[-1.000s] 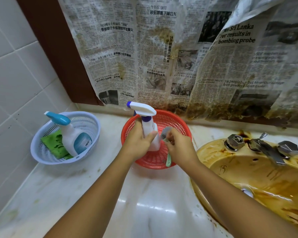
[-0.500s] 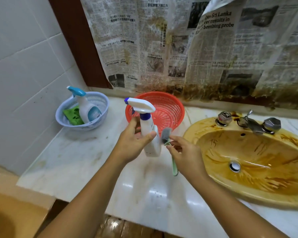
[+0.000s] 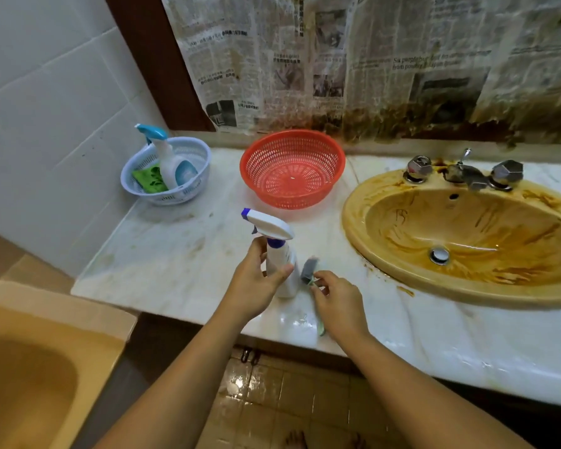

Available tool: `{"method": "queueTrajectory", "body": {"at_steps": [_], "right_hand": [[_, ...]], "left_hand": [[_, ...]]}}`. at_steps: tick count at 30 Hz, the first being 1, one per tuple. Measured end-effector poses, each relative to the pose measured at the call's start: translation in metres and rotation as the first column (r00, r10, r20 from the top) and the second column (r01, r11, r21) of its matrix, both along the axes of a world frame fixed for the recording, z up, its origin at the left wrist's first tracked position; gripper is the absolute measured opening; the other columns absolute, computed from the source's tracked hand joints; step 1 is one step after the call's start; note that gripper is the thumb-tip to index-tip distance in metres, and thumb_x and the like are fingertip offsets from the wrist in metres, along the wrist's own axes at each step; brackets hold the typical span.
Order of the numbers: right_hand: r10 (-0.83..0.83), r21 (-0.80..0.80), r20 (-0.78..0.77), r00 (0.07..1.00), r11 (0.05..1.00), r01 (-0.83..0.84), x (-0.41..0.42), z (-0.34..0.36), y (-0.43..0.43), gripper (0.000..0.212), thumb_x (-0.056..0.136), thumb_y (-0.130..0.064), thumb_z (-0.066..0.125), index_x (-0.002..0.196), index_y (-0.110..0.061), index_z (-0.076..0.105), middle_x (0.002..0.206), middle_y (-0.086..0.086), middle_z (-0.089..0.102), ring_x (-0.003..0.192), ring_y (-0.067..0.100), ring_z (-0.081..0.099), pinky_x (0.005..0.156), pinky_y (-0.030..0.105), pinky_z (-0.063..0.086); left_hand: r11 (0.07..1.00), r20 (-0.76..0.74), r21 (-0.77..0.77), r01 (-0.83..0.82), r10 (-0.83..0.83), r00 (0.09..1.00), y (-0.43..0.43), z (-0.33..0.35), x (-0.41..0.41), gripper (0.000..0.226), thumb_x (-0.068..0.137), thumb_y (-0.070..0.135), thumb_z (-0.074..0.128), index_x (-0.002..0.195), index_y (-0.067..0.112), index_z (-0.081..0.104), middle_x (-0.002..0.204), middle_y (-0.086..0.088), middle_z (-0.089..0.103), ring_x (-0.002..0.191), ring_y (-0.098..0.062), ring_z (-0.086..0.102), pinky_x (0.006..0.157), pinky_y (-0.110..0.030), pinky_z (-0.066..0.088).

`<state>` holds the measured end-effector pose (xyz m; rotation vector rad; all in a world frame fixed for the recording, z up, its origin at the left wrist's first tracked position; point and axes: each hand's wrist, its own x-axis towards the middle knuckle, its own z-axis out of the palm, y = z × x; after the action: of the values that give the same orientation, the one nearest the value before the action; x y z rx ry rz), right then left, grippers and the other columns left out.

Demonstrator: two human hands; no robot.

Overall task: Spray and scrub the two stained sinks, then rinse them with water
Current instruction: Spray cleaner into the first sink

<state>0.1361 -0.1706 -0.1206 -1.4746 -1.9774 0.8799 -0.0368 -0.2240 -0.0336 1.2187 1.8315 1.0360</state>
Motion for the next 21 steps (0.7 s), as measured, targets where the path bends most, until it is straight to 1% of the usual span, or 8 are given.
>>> {"method": "queueTrajectory", "body": {"at_steps": [5, 7, 9, 13, 15, 17, 19, 21], "right_hand": [[-0.049, 0.010, 0.040, 0.998, 0.999, 0.049, -0.006, -0.006, -0.009, 0.027, 0.098, -0.022, 0.067, 0.126, -0.022, 0.068, 0.102, 0.004, 0.073, 0.092, 0.020, 0.066, 0.079, 0.028, 0.052], [-0.069, 0.013, 0.045, 0.997, 0.998, 0.068, -0.008, -0.009, -0.013, 0.028, 0.098, -0.021, 0.067, 0.126, -0.022, 0.067, 0.100, 0.005, 0.073, 0.091, 0.021, 0.066, 0.079, 0.030, 0.053], [-0.087, 0.016, 0.047, 0.995, 0.996, 0.086, -0.009, -0.011, -0.017, 0.031, 0.097, -0.021, 0.067, 0.128, -0.021, 0.066, 0.100, 0.006, 0.073, 0.093, 0.023, 0.067, 0.080, 0.033, 0.054], [-0.099, 0.004, 0.033, 0.995, 0.995, 0.099, -0.007, -0.004, -0.022, 0.037, 0.096, -0.028, 0.069, 0.133, -0.023, 0.064, 0.108, 0.003, 0.072, 0.099, 0.021, 0.066, 0.082, 0.032, 0.053], [-0.136, 0.006, -0.011, 0.991, 0.991, 0.136, -0.004, 0.009, -0.024, 0.042, 0.097, -0.029, 0.068, 0.138, -0.021, 0.062, 0.118, 0.002, 0.069, 0.105, 0.017, 0.063, 0.091, 0.033, 0.053], [-0.129, 0.048, -0.072, 0.989, 0.990, 0.133, 0.000, 0.028, -0.027, 0.042, 0.098, -0.029, 0.068, 0.139, -0.022, 0.062, 0.123, -0.005, 0.067, 0.102, 0.006, 0.060, 0.093, 0.029, 0.053], [-0.056, 0.120, -0.155, 0.986, 0.990, 0.075, 0.002, 0.049, -0.032, 0.043, 0.096, -0.029, 0.070, 0.138, -0.027, 0.061, 0.125, -0.015, 0.063, 0.103, -0.001, 0.057, 0.089, 0.018, 0.048], [0.028, 0.161, -0.238, 0.971, 0.987, 0.011, 0.004, 0.070, -0.035, 0.051, 0.093, -0.033, 0.072, 0.142, -0.031, 0.057, 0.134, -0.020, 0.058, 0.118, 0.000, 0.054, 0.094, 0.018, 0.045]], "left_hand": [[0.997, -0.028, 0.000, 0.081, -0.081, 0.996, -0.007, -0.001, -0.007, 0.052, 0.097, 0.031, 0.069, 0.141, 0.036, 0.042, 0.138, 0.020, 0.057, 0.128, -0.001, 0.052, 0.107, -0.031, 0.046], [0.994, -0.052, 0.000, 0.108, -0.108, 0.993, -0.008, -0.006, -0.011, 0.049, 0.096, 0.037, 0.069, 0.137, 0.039, 0.042, 0.132, 0.025, 0.057, 0.121, 0.009, 0.052, 0.100, -0.026, 0.046], [0.992, -0.081, 0.002, 0.125, -0.124, 0.989, -0.010, -0.011, -0.013, 0.052, 0.094, 0.041, 0.071, 0.134, 0.046, 0.038, 0.128, 0.031, 0.054, 0.117, 0.015, 0.051, 0.096, -0.026, 0.048], [0.993, -0.131, 0.037, 0.115, -0.109, 0.985, -0.009, -0.013, -0.014, 0.059, 0.089, 0.040, 0.075, 0.136, 0.041, 0.040, 0.133, 0.021, 0.055, 0.124, -0.007, 0.055, 0.101, -0.038, 0.052], [0.991, -0.161, 0.059, 0.123, -0.112, 0.981, -0.009, -0.008, -0.014, 0.055, 0.093, 0.033, 0.073, 0.138, 0.039, 0.042, 0.131, 0.020, 0.057, 0.122, -0.009, 0.056, 0.101, -0.035, 0.050], [0.976, -0.221, 0.095, 0.195, -0.171, 0.960, -0.015, -0.001, -0.015, 0.053, 0.096, 0.031, 0.068, 0.142, 0.037, 0.043, 0.131, 0.019, 0.060, 0.120, -0.008, 0.057, 0.098, -0.030, 0.049], [0.951, -0.287, 0.106, 0.291, -0.251, 0.924, -0.023, 0.007, -0.014, 0.050, 0.099, 0.034, 0.064, 0.143, 0.042, 0.042, 0.126, 0.023, 0.062, 0.113, -0.003, 0.059, 0.092, -0.024, 0.048], [0.922, -0.307, 0.114, 0.370, -0.322, 0.896, -0.028, 0.016, -0.012, 0.047, 0.100, 0.039, 0.061, 0.142, 0.046, 0.041, 0.117, 0.025, 0.064, 0.103, -0.002, 0.061, 0.083, -0.022, 0.049]]}}
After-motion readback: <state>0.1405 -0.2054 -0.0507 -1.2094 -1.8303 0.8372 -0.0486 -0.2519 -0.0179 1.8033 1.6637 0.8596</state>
